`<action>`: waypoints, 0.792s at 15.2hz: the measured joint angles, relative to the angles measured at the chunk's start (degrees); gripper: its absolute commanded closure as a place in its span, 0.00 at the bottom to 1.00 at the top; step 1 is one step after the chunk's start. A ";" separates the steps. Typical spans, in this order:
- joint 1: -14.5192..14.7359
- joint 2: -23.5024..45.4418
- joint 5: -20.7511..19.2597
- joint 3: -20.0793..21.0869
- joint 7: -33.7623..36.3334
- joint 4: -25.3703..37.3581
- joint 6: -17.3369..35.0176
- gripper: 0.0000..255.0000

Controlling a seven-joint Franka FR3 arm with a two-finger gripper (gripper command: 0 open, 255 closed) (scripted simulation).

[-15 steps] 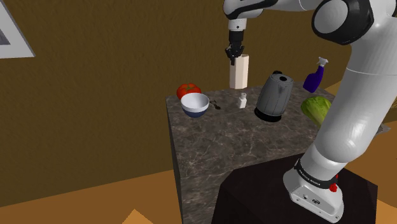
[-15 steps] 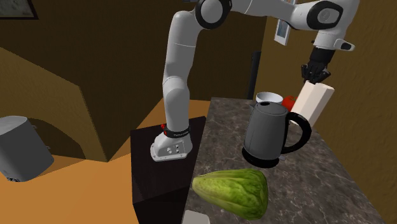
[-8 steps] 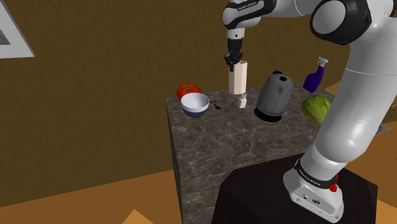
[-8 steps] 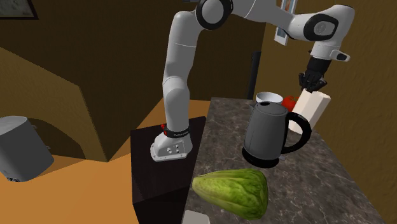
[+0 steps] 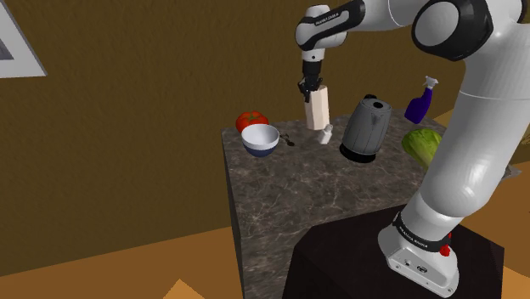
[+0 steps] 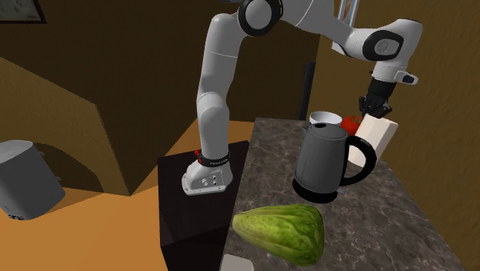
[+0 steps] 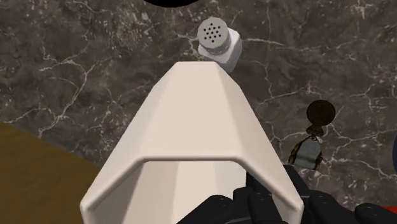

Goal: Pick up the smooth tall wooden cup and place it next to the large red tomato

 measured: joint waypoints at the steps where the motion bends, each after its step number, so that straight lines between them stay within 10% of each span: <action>1: -0.09 0.41 0.05 -0.03 -0.14 -0.33 0.72 1.00; 9: -0.15 1.37 0.24 0.00 -0.17 -1.85 2.26 1.00; 10: -0.15 1.38 0.24 0.00 -0.17 -1.85 2.26 0.00; 12: -0.15 1.36 0.24 0.00 -0.17 -1.84 2.28 0.00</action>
